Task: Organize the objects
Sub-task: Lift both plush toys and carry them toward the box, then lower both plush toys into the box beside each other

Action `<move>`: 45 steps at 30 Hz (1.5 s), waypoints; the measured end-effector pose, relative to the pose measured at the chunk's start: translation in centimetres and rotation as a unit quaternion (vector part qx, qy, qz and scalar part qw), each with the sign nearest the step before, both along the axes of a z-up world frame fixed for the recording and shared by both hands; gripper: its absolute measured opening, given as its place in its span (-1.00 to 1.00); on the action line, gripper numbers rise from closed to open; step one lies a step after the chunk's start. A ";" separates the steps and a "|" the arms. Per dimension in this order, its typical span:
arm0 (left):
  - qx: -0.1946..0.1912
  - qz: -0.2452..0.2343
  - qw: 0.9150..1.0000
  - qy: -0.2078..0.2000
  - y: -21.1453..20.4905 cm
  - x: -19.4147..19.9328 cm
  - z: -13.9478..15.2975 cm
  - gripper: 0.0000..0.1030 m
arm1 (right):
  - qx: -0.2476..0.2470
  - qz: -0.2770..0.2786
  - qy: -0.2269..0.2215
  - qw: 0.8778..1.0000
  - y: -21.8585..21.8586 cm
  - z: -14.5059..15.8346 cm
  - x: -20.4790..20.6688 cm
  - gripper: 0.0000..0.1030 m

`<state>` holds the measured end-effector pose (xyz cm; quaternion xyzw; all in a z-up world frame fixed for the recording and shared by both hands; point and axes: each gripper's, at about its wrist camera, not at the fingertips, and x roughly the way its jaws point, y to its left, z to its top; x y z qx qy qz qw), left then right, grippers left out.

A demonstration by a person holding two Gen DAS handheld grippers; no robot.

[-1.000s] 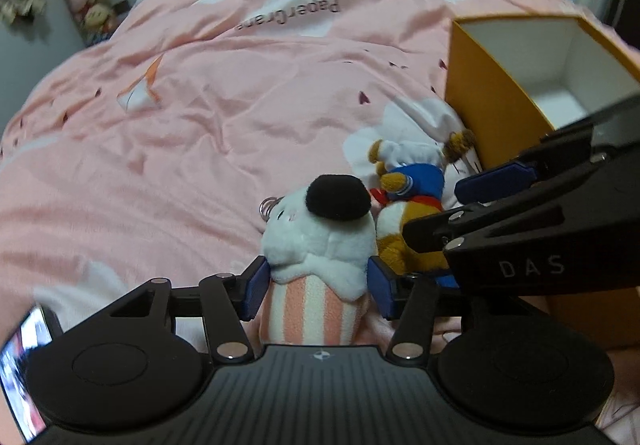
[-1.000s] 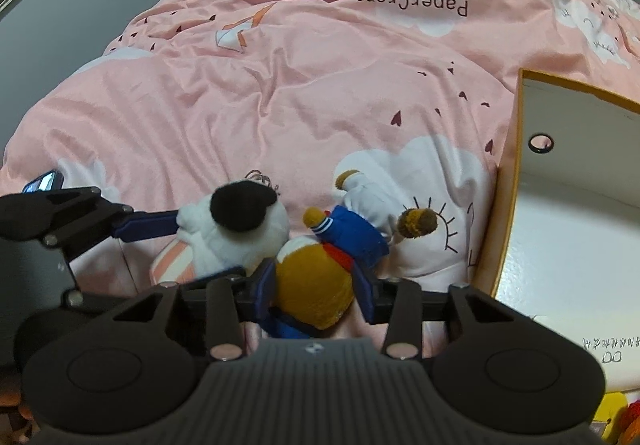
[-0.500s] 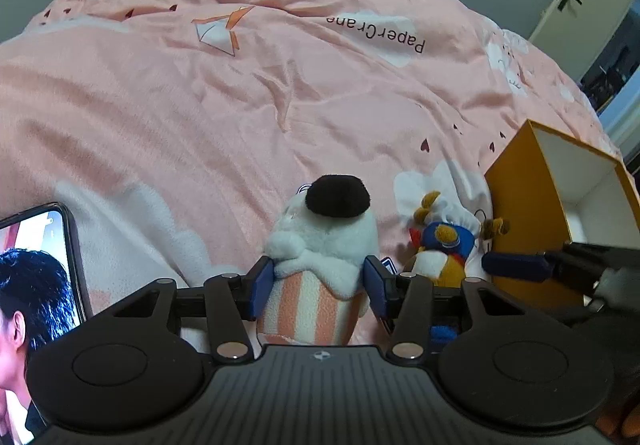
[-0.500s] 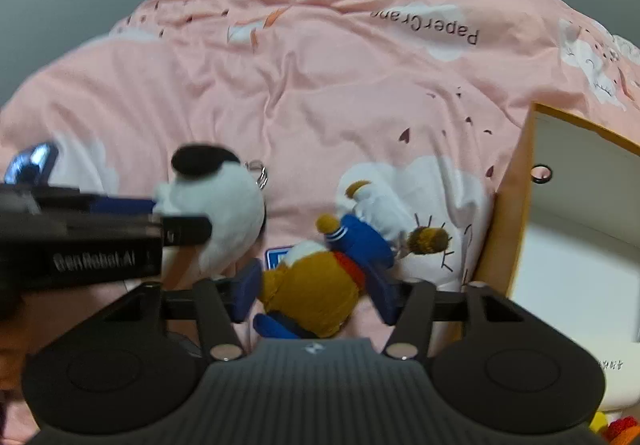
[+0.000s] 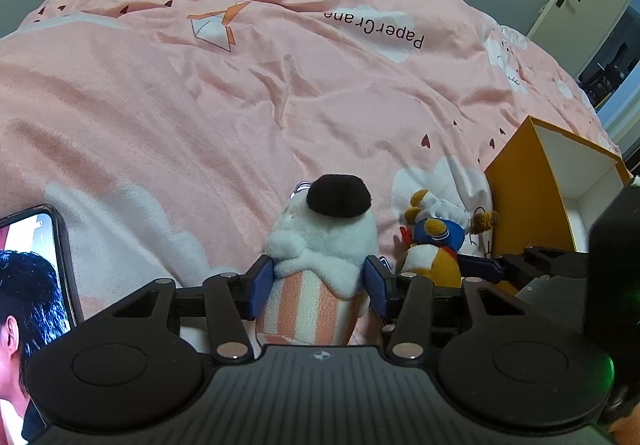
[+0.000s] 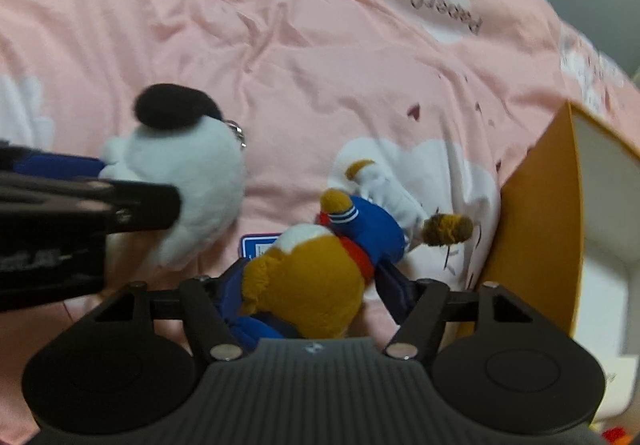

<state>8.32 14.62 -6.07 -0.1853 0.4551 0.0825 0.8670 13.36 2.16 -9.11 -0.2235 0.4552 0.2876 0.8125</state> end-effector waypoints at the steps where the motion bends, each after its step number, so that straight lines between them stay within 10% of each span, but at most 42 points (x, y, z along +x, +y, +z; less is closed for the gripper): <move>1: 0.000 0.000 1.000 0.000 0.0 0.0 0.0 0.10 | 0.005 0.000 -0.002 1.000 -0.1 0.3 -0.1 0.21; 18: 0.030 -0.026 0.999 0.016 -1.3 0.8 -0.3 0.08 | 0.057 0.043 -0.072 0.995 -4.1 6.6 -2.7 0.13; 33: -0.090 -0.041 0.987 -0.125 -5.1 -0.9 8.4 0.02 | 0.111 0.095 -0.160 0.976 -11.6 15.0 -4.0 0.14; 45: -0.083 -0.133 0.979 -0.134 -13.0 5.1 9.3 0.01 | 0.050 0.088 -0.203 0.974 -17.5 16.1 -0.7 0.14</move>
